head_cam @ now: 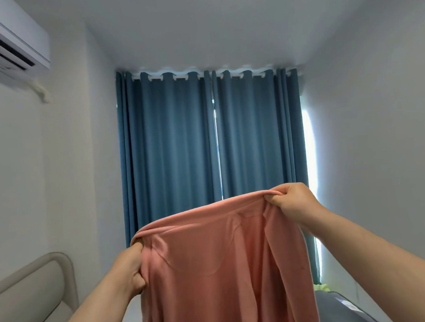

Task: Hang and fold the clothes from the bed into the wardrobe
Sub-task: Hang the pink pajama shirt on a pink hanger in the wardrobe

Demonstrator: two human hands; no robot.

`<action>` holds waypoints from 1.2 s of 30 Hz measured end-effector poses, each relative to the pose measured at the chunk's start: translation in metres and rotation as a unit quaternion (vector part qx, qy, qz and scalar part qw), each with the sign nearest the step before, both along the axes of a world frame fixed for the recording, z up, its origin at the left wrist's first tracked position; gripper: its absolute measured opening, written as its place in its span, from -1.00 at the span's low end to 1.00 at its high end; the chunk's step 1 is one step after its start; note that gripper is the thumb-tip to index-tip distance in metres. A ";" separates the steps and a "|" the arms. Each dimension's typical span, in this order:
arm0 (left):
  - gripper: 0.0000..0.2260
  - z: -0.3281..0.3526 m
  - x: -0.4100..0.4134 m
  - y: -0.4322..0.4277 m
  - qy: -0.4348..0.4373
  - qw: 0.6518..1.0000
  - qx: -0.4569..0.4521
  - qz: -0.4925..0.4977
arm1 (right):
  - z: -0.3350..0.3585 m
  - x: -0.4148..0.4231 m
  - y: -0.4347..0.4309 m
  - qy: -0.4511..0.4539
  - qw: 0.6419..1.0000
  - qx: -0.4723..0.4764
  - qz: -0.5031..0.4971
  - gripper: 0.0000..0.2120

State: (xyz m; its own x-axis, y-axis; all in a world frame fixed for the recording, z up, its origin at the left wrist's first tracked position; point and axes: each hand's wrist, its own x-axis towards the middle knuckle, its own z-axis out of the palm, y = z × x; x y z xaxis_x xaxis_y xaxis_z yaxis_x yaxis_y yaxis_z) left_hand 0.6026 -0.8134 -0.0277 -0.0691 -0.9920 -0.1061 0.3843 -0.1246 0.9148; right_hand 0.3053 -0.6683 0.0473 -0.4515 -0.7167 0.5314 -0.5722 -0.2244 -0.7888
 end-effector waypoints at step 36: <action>-0.89 0.070 0.054 -0.013 -0.699 0.623 -0.310 0.163 | -0.004 -0.052 -0.008 0.327 0.913 0.163 -0.183 -0.76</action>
State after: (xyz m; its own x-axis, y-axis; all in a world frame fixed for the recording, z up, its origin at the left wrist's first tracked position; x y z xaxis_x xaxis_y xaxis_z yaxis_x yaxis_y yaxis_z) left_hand 0.6568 -0.8259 0.0425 -0.1239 -0.8097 0.5736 -0.9304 0.2958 0.2167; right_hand 0.2538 -0.6764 0.0435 -0.3560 -0.7494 0.5582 -0.9338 0.2628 -0.2428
